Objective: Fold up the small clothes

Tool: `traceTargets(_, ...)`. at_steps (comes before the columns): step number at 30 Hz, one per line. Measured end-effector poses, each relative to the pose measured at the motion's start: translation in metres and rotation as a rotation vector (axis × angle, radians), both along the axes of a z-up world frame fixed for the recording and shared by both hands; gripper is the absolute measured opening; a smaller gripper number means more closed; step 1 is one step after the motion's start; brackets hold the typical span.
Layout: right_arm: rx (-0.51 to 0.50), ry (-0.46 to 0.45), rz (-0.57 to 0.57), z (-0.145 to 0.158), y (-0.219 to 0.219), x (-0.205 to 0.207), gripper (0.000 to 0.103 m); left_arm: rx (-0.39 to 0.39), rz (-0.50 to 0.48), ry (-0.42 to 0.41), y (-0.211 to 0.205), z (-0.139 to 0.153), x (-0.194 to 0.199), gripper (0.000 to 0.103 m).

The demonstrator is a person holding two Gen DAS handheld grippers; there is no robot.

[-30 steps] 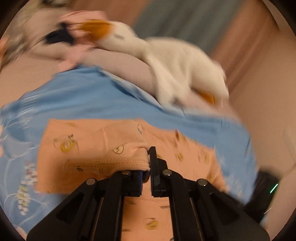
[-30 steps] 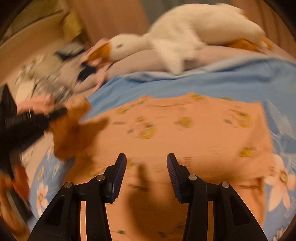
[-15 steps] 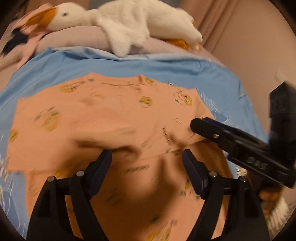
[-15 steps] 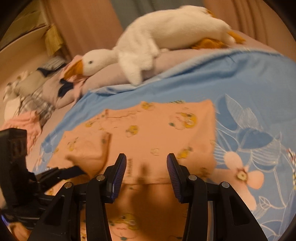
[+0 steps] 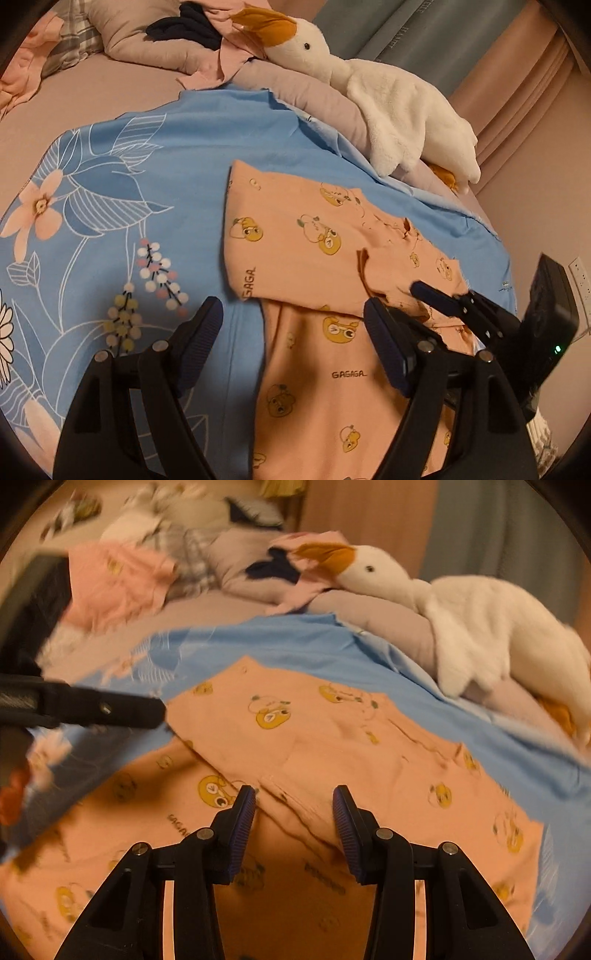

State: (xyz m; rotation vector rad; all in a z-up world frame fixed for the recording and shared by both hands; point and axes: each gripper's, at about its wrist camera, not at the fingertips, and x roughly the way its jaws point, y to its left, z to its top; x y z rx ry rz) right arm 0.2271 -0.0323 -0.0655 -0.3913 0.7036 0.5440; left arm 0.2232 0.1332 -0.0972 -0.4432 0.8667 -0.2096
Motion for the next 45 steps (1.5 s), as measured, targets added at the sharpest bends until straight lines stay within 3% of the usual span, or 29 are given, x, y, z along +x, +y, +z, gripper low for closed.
traceTargets(2, -0.002, 0.023, -0.008, -0.004, 0.003, 0.008, 0.038, 0.002, -0.004, 0.005, 0.000, -0.001, 0.001, 0.079)
traceTargets(4, -0.002, 0.045, -0.024, -0.007, 0.004, 0.014, 0.018, -0.004, -0.006, 0.010, 0.010, -0.002, -0.007, 0.079)
traceTargets(6, 0.020, 0.054, -0.056, -0.010, -0.002, 0.016, 0.007, -0.011, -0.007, 0.019, 0.012, -0.003, -0.007, 0.079)
traceTargets(10, 0.267, 0.074, -0.187, 0.003, -0.043, 0.022, 0.006, -0.012, -0.014, 0.028, 0.008, -0.005, -0.006, 0.079)
traceTargets(14, 0.600, 0.061, -0.380, 0.014, -0.130, 0.017, 0.006, -0.003, -0.036, 0.044, -0.003, -0.008, -0.002, 0.079)
traceTargets(17, 0.689, 0.012, -0.489, 0.010, -0.172, 0.002, 0.006, 0.004, -0.046, 0.061, -0.010, -0.013, 0.000, 0.079)
traceTargets(19, 0.686, 0.015, -0.561, 0.001, -0.190, -0.004, 0.006, 0.004, -0.052, 0.075, -0.015, -0.018, 0.001, 0.079)
traceTargets(23, 0.664, 0.126, -0.629, -0.029, -0.209, -0.005, 0.006, 0.037, -0.060, 0.087, -0.022, -0.024, 0.003, 0.079)
traceTargets(28, 0.772, 0.186, -0.641, -0.032, -0.223, -0.001, 0.008, 0.054, -0.064, 0.091, -0.022, -0.023, 0.005, 0.079)
traceTargets(29, 0.769, 0.198, -0.631, -0.031, -0.222, 0.003, 0.011, 0.062, -0.064, 0.092, -0.022, -0.023, 0.005, 0.079)
traceTargets(31, 0.745, 0.256, -0.625, -0.033, -0.218, 0.013, 0.035, 0.075, -0.063, 0.099, -0.022, -0.026, 0.007, 0.079)
traceTargets(33, 0.730, 0.308, -0.627, -0.035, -0.216, 0.023, 0.039, 0.077, -0.061, 0.097, -0.021, -0.027, 0.008, 0.079)
traceTargets(35, 0.668, 0.299, -0.643, -0.032, -0.213, 0.028, 0.038, 0.084, -0.061, 0.094, -0.021, -0.028, 0.008, 0.079)
traceTargets(36, 0.626, 0.288, -0.652, -0.032, -0.212, 0.029, 0.030, 0.086, -0.061, 0.094, -0.022, -0.028, 0.008, 0.079)
traceTargets(37, 0.580, 0.268, -0.656, -0.030, -0.209, 0.030, 0.008, 0.089, -0.061, 0.093, -0.022, -0.029, 0.008, 0.079)
traceTargets(42, 0.478, 0.071, -0.673, -0.010, -0.208, 0.014, 0.005, 0.106, -0.064, 0.093, -0.023, -0.029, 0.010, 0.079)
traceTargets(44, 0.396, 0.073, -0.716, -0.017, -0.209, 0.020, 0.005, 0.111, -0.064, 0.096, -0.024, -0.030, 0.011, 0.079)
traceTargets(45, 0.369, 0.131, -0.719, -0.024, -0.209, 0.027, 0.005, 0.114, -0.065, 0.096, -0.024, -0.029, 0.011, 0.079)
